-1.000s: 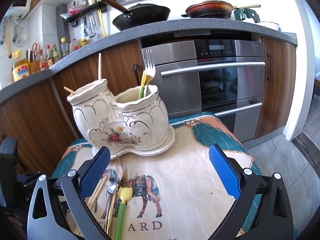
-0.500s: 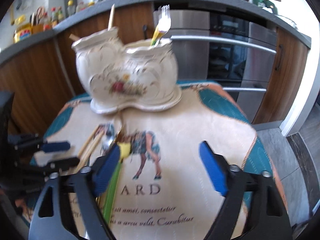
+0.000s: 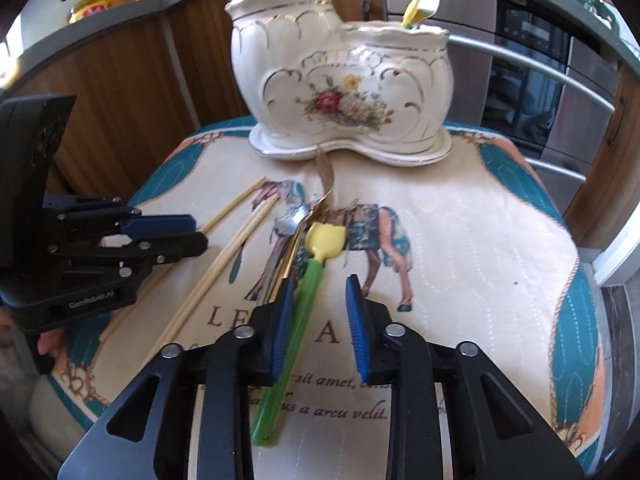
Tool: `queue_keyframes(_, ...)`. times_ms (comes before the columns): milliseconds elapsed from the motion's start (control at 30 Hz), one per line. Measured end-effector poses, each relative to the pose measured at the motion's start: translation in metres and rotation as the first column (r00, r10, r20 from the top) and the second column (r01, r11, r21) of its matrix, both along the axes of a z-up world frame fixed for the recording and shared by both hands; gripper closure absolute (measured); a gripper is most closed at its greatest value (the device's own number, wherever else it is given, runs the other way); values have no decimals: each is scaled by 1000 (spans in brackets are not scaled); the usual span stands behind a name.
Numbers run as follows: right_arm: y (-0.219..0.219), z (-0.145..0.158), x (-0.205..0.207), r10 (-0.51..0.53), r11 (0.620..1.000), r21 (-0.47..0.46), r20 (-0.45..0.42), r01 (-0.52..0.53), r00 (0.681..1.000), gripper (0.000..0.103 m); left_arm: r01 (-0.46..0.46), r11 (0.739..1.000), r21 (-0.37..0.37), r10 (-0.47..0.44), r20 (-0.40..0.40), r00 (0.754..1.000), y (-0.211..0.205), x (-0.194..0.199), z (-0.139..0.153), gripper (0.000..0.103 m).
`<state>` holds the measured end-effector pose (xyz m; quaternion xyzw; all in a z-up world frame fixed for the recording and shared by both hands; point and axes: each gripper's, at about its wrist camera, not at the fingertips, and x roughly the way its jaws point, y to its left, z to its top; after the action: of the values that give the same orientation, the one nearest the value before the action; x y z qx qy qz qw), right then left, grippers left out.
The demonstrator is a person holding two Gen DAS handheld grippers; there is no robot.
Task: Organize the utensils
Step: 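Grasp a wooden chopstick with left tool while right tool grasps a green-handled utensil, then lift the chopstick with left tool while right tool carries the green utensil to the holder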
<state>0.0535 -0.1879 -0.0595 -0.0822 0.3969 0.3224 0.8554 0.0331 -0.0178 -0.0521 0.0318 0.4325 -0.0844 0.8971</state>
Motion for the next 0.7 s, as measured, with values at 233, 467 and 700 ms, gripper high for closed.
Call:
queue_keyframes(233,-1,3,1,2,1000,-28,10,-1,1000,93,45,999,19,-45,-29,999,-3,-1,2,98)
queue_keyframes(467,-12,6,-8,109,984,-139,4,-108,994,92,147,988,54,-144,-60,988,-8,-21,9,98)
queue_keyframes(700,-14,1,-6,87,985,-148,-7,-87,996,72,131,990,43,-128,-82,988,-3,-19,1,98)
